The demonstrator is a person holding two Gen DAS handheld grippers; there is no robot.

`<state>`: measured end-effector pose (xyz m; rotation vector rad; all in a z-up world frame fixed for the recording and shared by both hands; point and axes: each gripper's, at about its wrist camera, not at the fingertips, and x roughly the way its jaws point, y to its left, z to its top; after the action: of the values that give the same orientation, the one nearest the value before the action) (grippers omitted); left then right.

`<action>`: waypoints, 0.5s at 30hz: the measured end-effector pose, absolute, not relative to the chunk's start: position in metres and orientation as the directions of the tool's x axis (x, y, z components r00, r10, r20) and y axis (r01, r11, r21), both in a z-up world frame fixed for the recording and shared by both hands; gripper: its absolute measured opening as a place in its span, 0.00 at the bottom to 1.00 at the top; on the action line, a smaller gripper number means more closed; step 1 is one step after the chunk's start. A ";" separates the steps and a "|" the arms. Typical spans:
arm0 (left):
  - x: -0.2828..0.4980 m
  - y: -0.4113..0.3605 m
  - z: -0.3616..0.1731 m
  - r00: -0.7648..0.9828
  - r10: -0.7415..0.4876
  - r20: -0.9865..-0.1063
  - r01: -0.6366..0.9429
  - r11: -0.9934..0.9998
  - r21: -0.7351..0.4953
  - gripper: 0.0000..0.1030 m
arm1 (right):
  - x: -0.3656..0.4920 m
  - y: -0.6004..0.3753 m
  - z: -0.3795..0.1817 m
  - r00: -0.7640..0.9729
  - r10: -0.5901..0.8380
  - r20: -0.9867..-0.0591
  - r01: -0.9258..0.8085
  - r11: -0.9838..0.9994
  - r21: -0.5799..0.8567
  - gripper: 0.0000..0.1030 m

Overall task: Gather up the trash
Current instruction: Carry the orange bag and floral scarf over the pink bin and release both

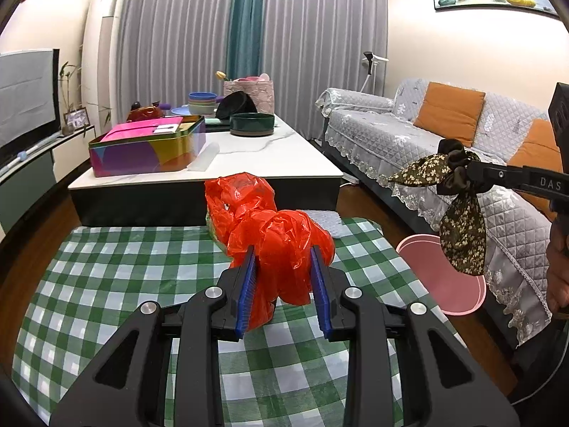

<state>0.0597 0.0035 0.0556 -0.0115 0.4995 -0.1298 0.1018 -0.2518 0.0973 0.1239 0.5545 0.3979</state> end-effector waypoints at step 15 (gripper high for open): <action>0.072 -0.029 0.041 0.850 -0.156 -0.503 0.168 0.985 -0.022 0.28 | 0.111 -0.297 0.073 0.812 0.317 -0.490 -0.217 0.944 0.250 0.23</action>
<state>0.0715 -0.0287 0.0406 0.0236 0.5273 -0.1709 0.1115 -0.2975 0.0729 0.1861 0.5539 0.2867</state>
